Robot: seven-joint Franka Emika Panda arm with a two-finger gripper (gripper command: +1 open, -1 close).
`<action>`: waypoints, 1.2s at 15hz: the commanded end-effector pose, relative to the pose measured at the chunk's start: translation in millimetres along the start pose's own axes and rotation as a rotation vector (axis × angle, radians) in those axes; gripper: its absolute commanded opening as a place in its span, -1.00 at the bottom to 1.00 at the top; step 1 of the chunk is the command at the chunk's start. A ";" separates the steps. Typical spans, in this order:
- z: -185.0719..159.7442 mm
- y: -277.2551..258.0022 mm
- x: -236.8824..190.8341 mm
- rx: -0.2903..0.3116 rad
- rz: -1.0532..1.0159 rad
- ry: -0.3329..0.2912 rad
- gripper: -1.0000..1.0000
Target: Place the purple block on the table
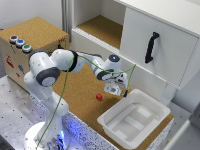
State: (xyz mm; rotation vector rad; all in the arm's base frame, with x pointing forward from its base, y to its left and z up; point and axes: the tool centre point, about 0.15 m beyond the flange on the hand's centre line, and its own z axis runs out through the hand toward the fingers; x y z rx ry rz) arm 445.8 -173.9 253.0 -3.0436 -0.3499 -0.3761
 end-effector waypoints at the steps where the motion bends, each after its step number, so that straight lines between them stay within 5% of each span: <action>1: 22.0 21.3 62.7 0.085 0.120 -0.126 -1.00; 7: 22.0 5.8 56.3 0.064 0.183 -0.203 -1.00; 18: 24.5 -26.1 18.4 0.009 0.314 -0.176 -1.00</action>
